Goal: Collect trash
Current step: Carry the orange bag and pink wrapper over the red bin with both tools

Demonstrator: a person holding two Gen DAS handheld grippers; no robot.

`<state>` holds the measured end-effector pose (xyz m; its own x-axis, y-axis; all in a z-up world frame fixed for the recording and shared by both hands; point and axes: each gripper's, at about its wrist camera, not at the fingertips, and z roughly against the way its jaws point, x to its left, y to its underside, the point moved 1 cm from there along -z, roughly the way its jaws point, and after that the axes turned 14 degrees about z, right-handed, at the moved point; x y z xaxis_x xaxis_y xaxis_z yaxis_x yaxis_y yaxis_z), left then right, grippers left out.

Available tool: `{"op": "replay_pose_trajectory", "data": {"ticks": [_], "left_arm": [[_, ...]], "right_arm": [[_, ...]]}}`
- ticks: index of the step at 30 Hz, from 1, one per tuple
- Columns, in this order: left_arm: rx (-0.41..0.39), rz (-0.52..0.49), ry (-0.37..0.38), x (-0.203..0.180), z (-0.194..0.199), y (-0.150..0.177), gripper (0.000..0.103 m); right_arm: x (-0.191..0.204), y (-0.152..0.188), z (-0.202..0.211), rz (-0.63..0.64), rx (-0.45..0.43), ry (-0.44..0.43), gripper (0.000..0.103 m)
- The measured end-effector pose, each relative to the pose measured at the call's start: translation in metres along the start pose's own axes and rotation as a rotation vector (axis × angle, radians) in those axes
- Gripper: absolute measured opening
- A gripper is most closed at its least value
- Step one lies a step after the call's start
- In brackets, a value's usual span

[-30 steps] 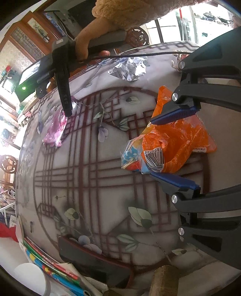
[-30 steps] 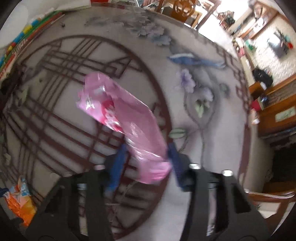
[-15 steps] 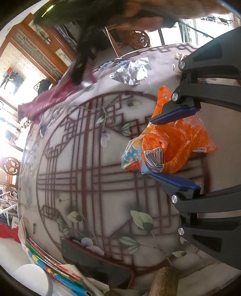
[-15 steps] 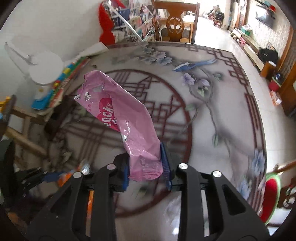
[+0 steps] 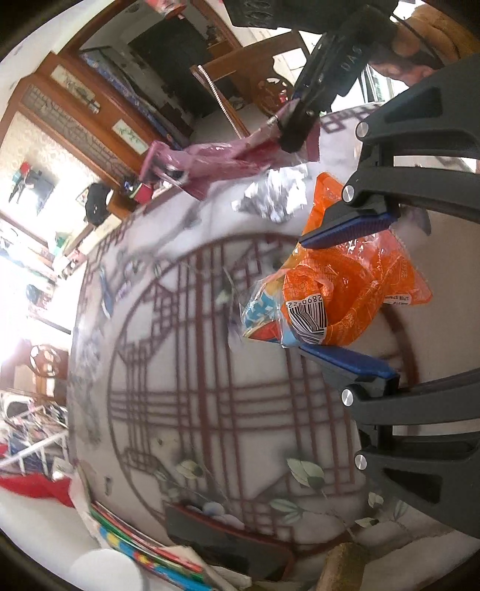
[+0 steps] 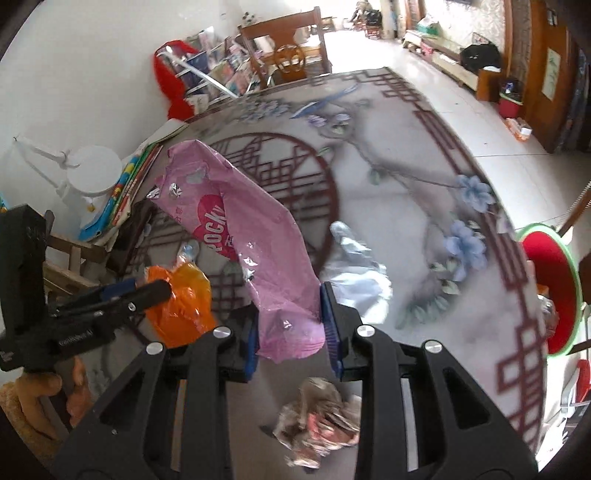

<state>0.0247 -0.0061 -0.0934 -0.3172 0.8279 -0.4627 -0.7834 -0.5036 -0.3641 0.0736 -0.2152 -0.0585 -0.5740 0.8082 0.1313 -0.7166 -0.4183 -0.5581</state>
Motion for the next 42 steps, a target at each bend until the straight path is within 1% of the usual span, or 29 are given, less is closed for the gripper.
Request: {"op": "replay_pose_trajectory", "data": {"ticks": [5, 10, 19, 28, 37, 40, 42], "left_arm": [[-0.002, -0.043, 0.019, -0.032, -0.003, 0.006, 0.050], [-0.001, -0.070, 0.023, -0.061, -0.009, 0.013, 0.050], [-0.010, -0.107, 0.015, -0.116, -0.021, 0.021, 0.050], [-0.007, -0.142, 0.023, -0.174, -0.046, 0.026, 0.050], [0.035, -0.202, 0.054, -0.239, -0.073, 0.034, 0.050], [0.040, -0.230, 0.082, -0.263, -0.079, 0.031, 0.050], [0.055, -0.242, 0.122, -0.283, -0.088, 0.029, 0.050]], "right_arm": [[-0.021, 0.009, 0.021, -0.032, -0.034, 0.015, 0.029], [-0.048, 0.020, 0.034, -0.060, -0.049, 0.024, 0.029], [-0.105, 0.033, 0.051, -0.103, -0.068, 0.028, 0.029], [-0.166, 0.050, 0.067, -0.151, -0.079, 0.045, 0.029], [-0.235, 0.074, 0.085, -0.262, -0.088, 0.097, 0.029], [-0.260, 0.084, 0.093, -0.312, -0.094, 0.129, 0.029], [-0.280, 0.093, 0.098, -0.352, -0.092, 0.152, 0.029]]}}
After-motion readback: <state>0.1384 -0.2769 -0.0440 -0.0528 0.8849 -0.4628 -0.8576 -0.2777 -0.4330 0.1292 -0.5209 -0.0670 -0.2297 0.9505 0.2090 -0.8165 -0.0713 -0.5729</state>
